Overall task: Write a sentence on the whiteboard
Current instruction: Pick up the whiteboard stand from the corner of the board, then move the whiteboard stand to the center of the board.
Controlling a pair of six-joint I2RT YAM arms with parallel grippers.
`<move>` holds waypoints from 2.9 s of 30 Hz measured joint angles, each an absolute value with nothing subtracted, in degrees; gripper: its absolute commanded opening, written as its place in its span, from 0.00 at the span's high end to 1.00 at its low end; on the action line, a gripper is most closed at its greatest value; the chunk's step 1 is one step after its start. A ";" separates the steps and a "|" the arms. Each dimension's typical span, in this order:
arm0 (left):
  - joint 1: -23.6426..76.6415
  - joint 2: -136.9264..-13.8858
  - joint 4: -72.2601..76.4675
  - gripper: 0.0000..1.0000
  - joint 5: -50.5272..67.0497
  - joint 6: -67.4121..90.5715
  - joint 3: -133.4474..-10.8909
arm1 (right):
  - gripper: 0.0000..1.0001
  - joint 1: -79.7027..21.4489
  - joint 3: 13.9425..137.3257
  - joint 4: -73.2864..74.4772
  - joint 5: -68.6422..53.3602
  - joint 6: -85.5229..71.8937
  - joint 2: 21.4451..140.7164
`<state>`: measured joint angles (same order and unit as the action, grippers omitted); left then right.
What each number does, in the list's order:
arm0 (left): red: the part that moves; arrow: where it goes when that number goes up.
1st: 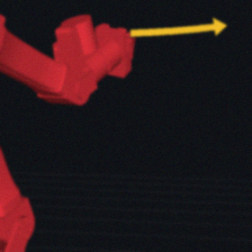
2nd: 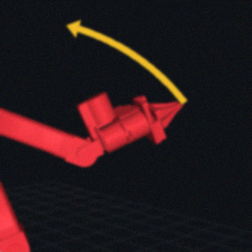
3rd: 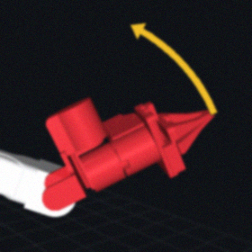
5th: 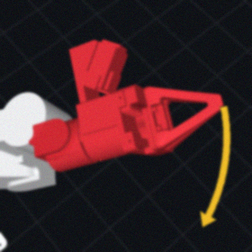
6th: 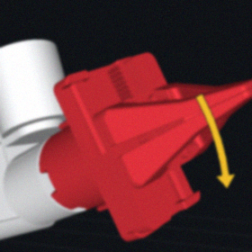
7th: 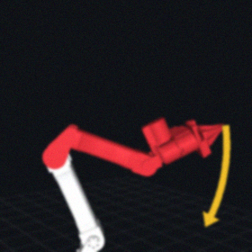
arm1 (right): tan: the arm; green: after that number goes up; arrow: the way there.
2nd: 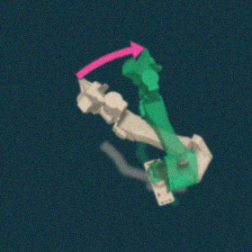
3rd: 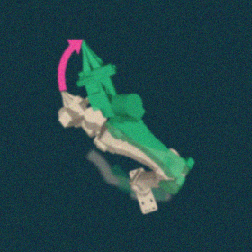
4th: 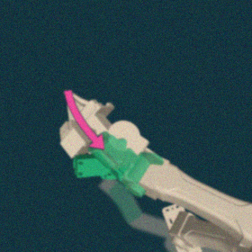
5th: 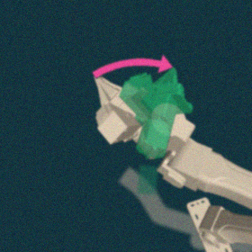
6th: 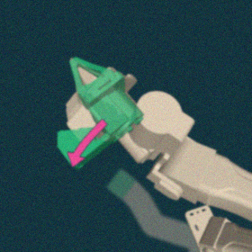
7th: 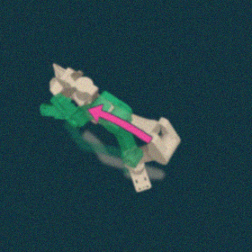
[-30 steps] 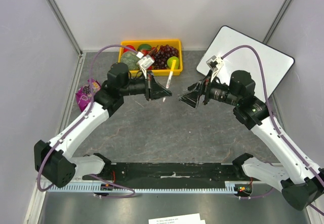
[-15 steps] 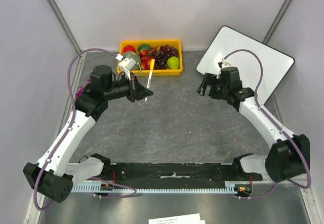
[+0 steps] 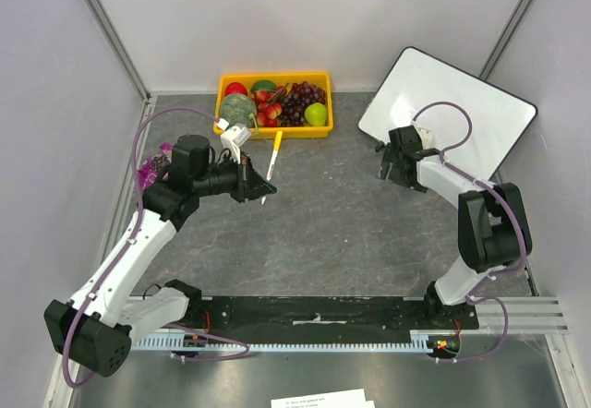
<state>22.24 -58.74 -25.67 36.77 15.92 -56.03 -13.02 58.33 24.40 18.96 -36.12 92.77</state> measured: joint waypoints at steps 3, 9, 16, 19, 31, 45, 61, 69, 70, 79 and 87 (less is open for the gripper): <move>22.20 -58.35 -25.61 0.98 37.65 15.75 -55.29 | 0.07 -12.10 60.20 24.93 21.63 -37.52 96.92; 22.20 -57.63 -24.82 0.98 39.03 15.75 -53.45 | 0.14 -9.30 60.97 25.08 25.63 -39.64 99.07; 22.20 -57.63 -22.81 0.98 39.81 15.77 -51.40 | 0.22 -4.38 61.19 23.09 25.30 -39.68 101.65; 22.20 -57.65 -22.15 0.98 40.27 15.79 -51.13 | 0.29 -3.92 62.50 22.31 25.10 -39.81 103.68; 22.20 -57.82 -20.53 0.98 40.84 15.84 -51.13 | 0.83 -1.15 67.07 18.70 21.54 -40.32 108.36; 22.20 -56.66 -20.51 0.98 40.56 16.75 -50.70 | 1.00 0.01 63.22 14.00 17.85 -39.22 106.15; 22.20 -52.01 -20.95 0.98 40.05 19.20 -47.66 | 1.00 -5.85 44.23 11.81 12.73 -36.91 89.60; 22.20 -51.46 -20.99 0.98 39.99 20.78 -47.42 | 1.00 -16.47 40.14 13.19 13.06 -38.63 85.06; 22.20 -51.31 -20.97 0.98 39.97 20.93 -47.42 | 1.00 -18.17 39.77 13.21 13.43 -38.94 84.66; 22.20 -51.05 -20.99 0.98 39.53 21.69 -47.42 | 1.00 -33.56 39.00 14.11 15.64 -40.32 83.90; 22.20 -51.05 -21.28 0.98 39.11 21.80 -47.42 | 1.00 -45.01 48.38 15.44 18.09 -39.35 93.34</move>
